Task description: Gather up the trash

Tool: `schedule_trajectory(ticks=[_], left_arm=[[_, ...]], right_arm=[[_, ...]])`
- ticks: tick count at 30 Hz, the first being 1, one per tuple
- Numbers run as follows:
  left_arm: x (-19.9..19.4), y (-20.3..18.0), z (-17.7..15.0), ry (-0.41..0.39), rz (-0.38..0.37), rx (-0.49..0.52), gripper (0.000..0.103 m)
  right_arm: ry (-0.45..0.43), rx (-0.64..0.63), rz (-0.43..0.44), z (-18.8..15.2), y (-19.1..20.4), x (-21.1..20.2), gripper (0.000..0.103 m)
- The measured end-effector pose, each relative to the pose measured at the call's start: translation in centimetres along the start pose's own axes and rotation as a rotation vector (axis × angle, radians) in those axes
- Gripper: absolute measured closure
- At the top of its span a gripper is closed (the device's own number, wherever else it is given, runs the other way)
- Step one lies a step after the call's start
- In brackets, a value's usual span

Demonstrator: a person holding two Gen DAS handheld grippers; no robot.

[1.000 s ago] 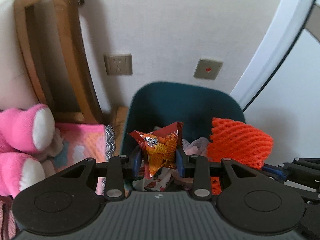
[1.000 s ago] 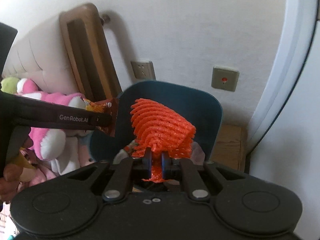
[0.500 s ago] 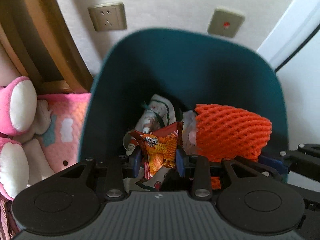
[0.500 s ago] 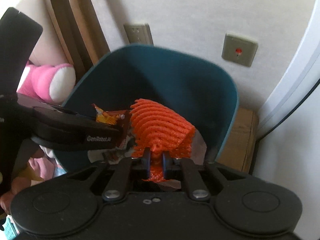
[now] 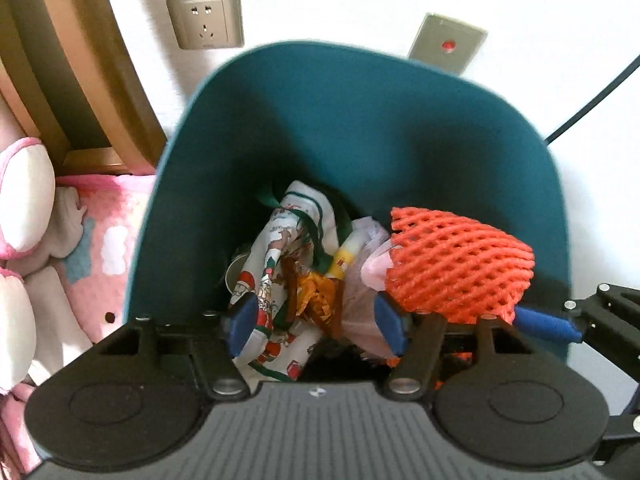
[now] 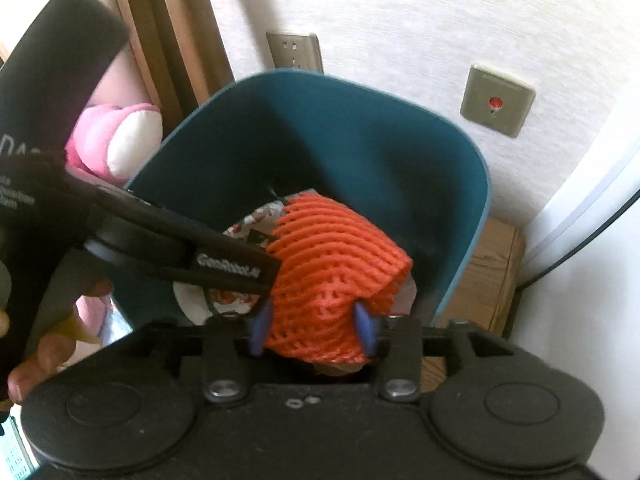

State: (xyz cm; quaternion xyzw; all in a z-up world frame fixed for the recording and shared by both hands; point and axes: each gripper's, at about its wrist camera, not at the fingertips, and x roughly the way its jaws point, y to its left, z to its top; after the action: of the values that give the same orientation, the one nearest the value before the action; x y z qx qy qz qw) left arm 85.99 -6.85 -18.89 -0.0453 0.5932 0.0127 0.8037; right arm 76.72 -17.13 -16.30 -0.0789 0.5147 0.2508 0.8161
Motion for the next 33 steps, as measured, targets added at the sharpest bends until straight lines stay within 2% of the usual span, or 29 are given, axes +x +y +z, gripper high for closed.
schedule_trajectory(ticks=[3,8,16,18,21,29,32,33], left_arm=[[-1.6,0.3,-0.6,-0.038,-0.017,0.004,0.040],[-4.4,0.5,-2.0,-0.126,-0.011,0.039,0.040],[-11.1,1.3,-5.0,-0.295,-0.061,0.095,0.039],[-12.9,1.5,-6.0,-0.332,-0.082,0.111,0.028],[-15.5,2.3,-7.7,-0.382,-0.111,0.117,0.022],[-20.7,3.9,-12.1,-0.482,-0.146,0.142,0.016],[-22.2,4.5,-13.8,-0.507,-0.166,0.155,0.001],[-22.8,4.7,-14.4,-0.526,-0.167,0.158,0.000]], right_arm=[[-0.025,-0.012,0.008,-0.5,1.0,-1.3,0.046],[-0.087,0.010,0.019,-1.0,1.8,-3.7,0.041],[-0.267,0.062,0.006,-2.9,3.7,-10.4,0.033],[-0.317,0.061,0.000,-3.4,4.4,-12.1,0.031],[-0.380,0.068,0.002,-4.5,5.4,-14.2,0.029],[-0.499,0.090,0.008,-7.9,8.0,-18.4,0.022],[-0.537,0.094,-0.020,-8.9,9.1,-19.5,0.020],[-0.551,0.095,-0.034,-9.2,9.6,-19.8,0.020]])
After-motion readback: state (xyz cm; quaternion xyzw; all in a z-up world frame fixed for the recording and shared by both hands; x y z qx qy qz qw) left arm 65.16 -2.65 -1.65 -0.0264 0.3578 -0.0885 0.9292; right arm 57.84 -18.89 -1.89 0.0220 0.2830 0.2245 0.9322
